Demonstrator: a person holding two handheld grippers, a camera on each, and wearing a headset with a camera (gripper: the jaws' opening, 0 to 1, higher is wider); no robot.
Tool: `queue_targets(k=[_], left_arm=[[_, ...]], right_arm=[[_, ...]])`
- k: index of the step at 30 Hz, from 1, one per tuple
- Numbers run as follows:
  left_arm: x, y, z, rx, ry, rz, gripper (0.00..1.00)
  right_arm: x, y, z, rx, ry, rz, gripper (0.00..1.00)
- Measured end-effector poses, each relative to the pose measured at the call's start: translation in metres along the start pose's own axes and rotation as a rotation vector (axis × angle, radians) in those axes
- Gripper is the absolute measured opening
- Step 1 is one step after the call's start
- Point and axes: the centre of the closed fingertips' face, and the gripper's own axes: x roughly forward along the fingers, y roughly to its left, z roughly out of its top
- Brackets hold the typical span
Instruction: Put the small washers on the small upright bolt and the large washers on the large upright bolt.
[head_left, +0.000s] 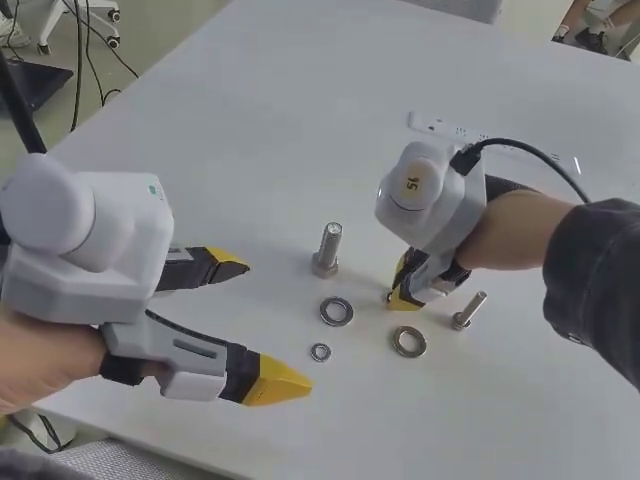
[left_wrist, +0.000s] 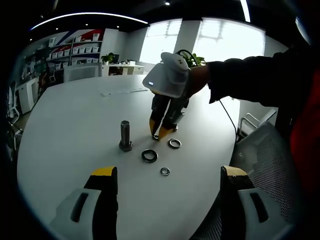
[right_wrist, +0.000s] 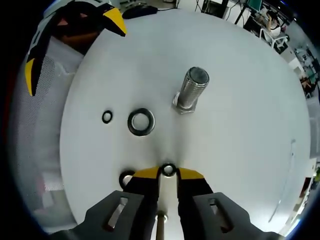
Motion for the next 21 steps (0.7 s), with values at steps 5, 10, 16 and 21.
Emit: queue_targets(k=[5,10,16,21], left_arm=[[0.0,0.0,0.0,0.0,0.001,0.002,0.84],[0.0,0.0,0.001,0.001,0.001,0.001,0.84],[0.001,-0.001,0.002,0.003,0.001,-0.003,0.84],[0.001,-0.001,0.002,0.007,0.002,-0.005,0.84]], right_arm=[[0.0,0.0,-0.001,-0.004,0.001,-0.001,0.14],[-0.003,0.002,-0.001,-0.006,0.002,-0.007,0.14],[-0.007,0.003,-0.002,0.0,0.002,-0.013,0.14],[-0.011,0.003,-0.001,-0.002,-0.002,-0.02,0.14]])
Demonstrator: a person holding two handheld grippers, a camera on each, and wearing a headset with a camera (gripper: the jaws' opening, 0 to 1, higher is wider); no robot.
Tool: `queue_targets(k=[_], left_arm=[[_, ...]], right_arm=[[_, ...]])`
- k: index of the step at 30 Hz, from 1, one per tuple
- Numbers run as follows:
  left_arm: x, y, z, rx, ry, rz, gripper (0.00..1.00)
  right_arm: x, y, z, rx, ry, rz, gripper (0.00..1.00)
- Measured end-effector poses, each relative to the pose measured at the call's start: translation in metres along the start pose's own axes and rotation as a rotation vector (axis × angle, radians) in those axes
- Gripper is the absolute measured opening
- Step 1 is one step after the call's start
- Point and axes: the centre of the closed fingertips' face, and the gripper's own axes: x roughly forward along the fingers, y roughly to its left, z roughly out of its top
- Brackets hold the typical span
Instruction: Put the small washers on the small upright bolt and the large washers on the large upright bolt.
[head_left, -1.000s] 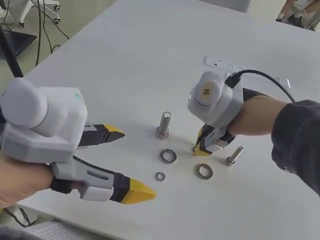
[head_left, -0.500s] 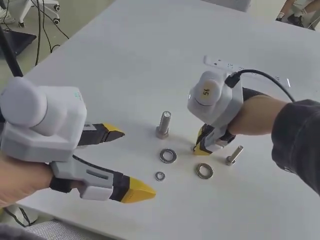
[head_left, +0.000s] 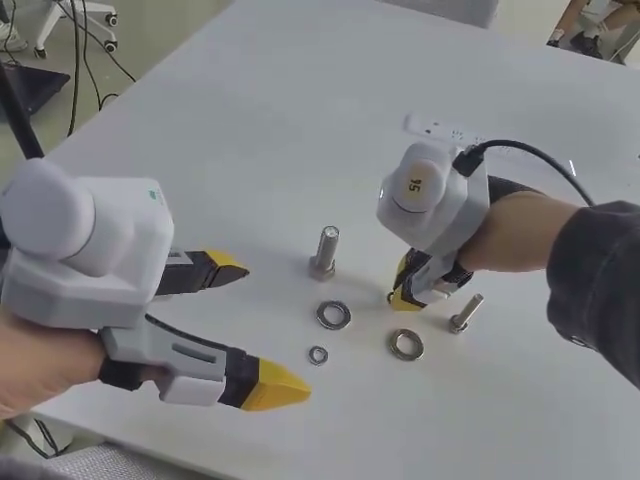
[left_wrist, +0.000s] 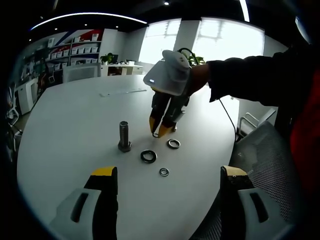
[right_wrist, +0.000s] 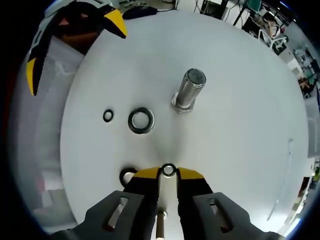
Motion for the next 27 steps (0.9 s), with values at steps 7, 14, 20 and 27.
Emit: queue_targets(k=[7,14,20,27], left_arm=[[0.0,-0.001,0.0,0.002,-0.001,-0.002,0.84],[0.0,-0.002,0.001,0.007,-0.002,-0.008,0.84],[0.001,-0.002,0.003,0.011,-0.005,-0.011,0.84],[0.002,-0.003,0.004,0.018,-0.003,-0.015,0.84]], right_arm=[[-0.007,-0.001,-0.002,0.006,-0.004,-0.009,0.14],[-0.021,-0.001,-0.003,0.019,-0.025,-0.019,0.14],[-0.033,0.001,-0.001,0.016,-0.048,-0.034,0.14],[-0.045,0.004,-0.001,0.014,-0.06,-0.049,0.14]])
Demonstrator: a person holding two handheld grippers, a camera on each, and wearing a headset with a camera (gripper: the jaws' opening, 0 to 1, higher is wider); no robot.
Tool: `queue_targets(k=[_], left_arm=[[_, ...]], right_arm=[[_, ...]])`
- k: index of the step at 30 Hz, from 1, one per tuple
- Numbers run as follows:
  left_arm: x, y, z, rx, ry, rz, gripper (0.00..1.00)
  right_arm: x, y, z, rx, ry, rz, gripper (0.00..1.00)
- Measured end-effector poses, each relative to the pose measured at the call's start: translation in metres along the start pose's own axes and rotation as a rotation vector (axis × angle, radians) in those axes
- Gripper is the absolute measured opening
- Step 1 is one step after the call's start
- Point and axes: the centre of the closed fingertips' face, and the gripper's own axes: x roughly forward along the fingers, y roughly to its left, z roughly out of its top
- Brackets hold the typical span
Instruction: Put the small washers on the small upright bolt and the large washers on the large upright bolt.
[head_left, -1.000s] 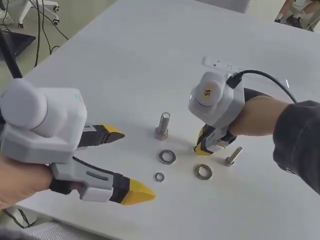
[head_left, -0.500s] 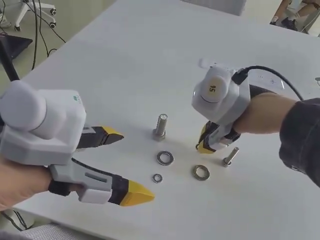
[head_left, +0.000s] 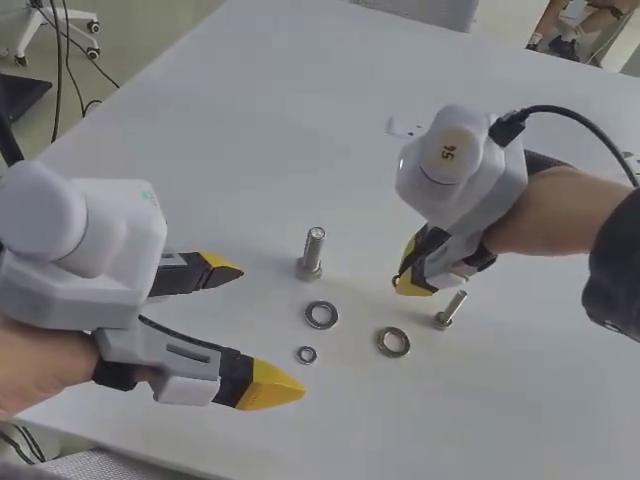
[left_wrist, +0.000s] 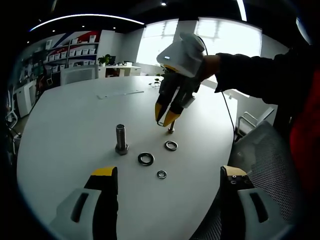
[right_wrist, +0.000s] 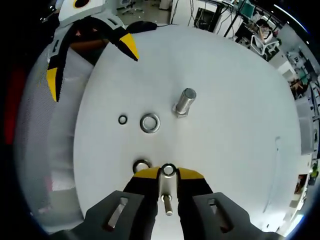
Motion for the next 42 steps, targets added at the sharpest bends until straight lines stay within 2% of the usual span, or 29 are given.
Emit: queue_targets(k=[4,7,13,21,28,35,42], left_arm=[[0.0,-0.001,0.001,0.003,-0.002,-0.002,0.84],[0.001,-0.002,0.002,0.006,-0.003,-0.005,0.84],[0.001,-0.004,0.004,0.016,-0.003,-0.01,0.84],[0.002,-0.007,0.006,0.026,-0.004,-0.016,0.84],[0.002,-0.008,0.007,0.03,-0.007,-0.019,0.84],[0.004,-0.008,0.007,0.032,-0.003,-0.023,0.84],[0.003,-0.008,0.005,0.03,0.0,-0.021,0.84]], right_arm=[[-0.009,0.003,-0.003,0.001,0.0,-0.009,0.14],[-0.018,0.004,-0.002,0.012,-0.022,-0.011,0.14],[-0.034,0.002,-0.006,0.019,-0.031,-0.042,0.14],[-0.045,0.003,-0.019,0.035,-0.018,-0.062,0.14],[-0.055,0.001,-0.037,0.062,0.001,-0.078,0.14],[-0.055,-0.002,-0.049,0.079,0.029,-0.081,0.14],[-0.048,-0.002,-0.051,0.083,0.038,-0.07,0.14]])
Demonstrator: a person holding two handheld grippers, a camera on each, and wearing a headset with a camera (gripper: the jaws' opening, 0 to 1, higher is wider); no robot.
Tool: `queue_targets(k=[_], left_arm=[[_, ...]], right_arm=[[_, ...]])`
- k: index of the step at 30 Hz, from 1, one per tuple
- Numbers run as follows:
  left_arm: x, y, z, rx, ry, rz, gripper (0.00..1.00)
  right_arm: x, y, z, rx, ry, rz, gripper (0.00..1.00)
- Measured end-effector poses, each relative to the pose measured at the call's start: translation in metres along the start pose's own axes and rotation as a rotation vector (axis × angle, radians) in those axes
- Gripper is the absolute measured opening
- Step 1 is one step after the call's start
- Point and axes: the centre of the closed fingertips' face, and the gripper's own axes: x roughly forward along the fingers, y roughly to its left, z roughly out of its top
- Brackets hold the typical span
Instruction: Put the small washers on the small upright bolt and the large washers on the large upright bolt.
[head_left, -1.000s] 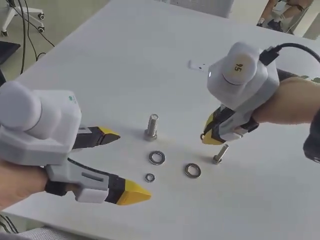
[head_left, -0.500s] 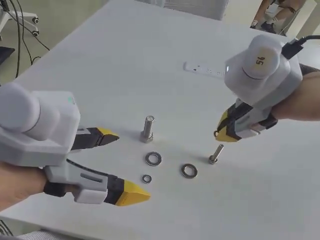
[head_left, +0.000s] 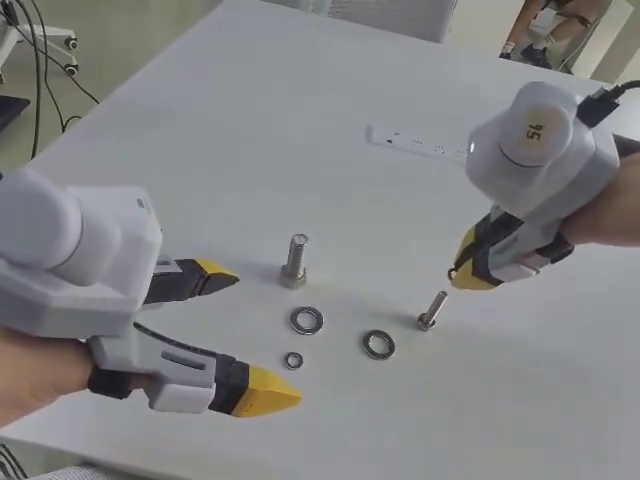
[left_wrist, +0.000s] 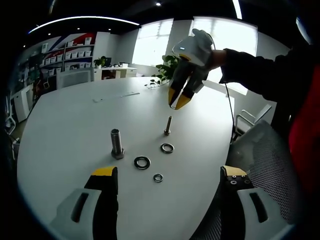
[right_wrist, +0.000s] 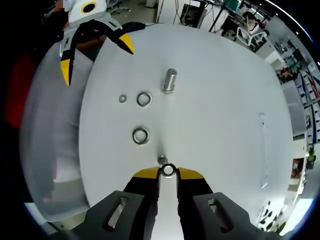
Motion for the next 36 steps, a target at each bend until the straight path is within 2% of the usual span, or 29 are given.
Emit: queue_targets(k=[11,36], left_arm=[[-0.001,0.001,0.0,-0.004,-0.001,0.006,0.84],[-0.002,0.006,-0.004,-0.017,0.004,0.017,0.84]], right_arm=[[0.015,0.002,-0.004,-0.007,0.022,0.032,0.14],[0.032,0.006,-0.004,-0.011,0.041,0.067,0.14]])
